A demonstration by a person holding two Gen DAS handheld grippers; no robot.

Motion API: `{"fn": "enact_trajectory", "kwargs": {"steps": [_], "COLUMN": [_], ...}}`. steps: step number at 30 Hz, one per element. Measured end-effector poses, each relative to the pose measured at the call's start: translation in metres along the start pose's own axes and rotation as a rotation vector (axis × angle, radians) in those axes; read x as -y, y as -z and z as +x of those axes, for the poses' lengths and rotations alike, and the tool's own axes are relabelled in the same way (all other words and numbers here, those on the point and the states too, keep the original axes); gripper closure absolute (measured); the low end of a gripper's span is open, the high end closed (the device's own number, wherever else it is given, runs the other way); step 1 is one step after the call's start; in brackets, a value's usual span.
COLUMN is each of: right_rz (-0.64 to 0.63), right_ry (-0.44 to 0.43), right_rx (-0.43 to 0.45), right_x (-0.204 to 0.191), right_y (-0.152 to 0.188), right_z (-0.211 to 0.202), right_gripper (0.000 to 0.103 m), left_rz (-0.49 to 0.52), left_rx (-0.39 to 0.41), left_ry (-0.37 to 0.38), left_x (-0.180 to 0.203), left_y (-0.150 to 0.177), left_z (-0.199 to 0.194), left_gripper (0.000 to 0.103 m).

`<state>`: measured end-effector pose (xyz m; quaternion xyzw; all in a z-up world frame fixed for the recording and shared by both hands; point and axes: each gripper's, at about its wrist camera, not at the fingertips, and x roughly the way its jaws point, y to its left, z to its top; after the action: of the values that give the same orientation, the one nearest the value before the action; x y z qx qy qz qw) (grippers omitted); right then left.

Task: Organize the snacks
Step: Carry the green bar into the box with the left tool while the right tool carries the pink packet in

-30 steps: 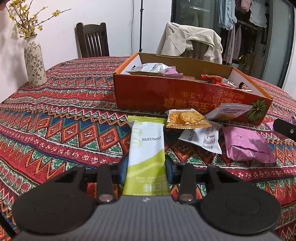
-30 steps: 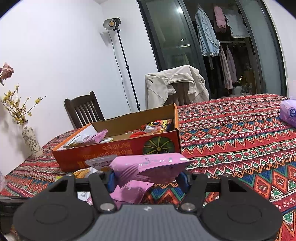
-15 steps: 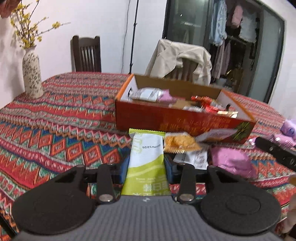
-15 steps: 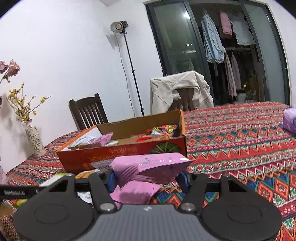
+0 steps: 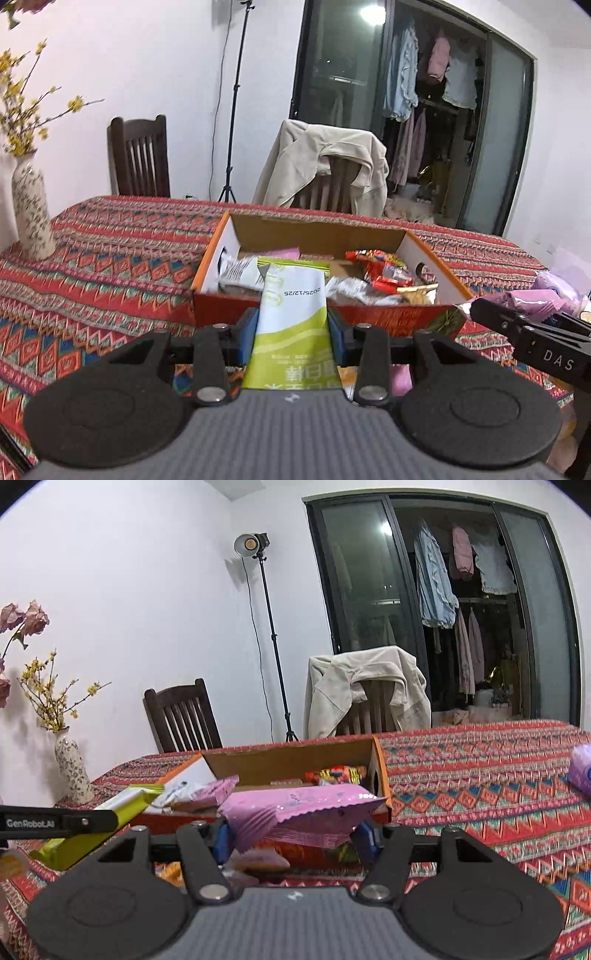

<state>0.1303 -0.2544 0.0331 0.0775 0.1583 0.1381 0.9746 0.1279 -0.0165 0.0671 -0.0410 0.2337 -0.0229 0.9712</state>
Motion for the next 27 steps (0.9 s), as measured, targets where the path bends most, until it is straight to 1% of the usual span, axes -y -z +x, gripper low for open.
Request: {"fn": "enact_trajectory", "kwargs": {"steps": [8,15,18,27], "right_rz": [-0.023,-0.038,-0.033,-0.02], "right_ry": [-0.008,-0.004,-0.001,0.013], "right_rx": [0.016,0.024,0.028,0.017], "right_x": [-0.012,-0.02,-0.021,-0.018], "right_y": [-0.022,-0.038,-0.045,-0.052], "right_z": [0.017,0.041,0.052,0.093], "right_gripper": [0.041,0.041,0.041,0.041], "left_rz": [0.005,-0.031,-0.032,-0.064], "left_rx": [0.028,0.042,0.047,0.035], "left_ry": [0.023,0.024,0.015,0.008], "left_x": [0.006,0.004,0.004,0.001], "left_y": [-0.027,-0.052,-0.061,-0.07], "left_z": [0.015,0.036,0.047,0.09], "left_gripper": [0.063,0.063,0.063,0.063]}}
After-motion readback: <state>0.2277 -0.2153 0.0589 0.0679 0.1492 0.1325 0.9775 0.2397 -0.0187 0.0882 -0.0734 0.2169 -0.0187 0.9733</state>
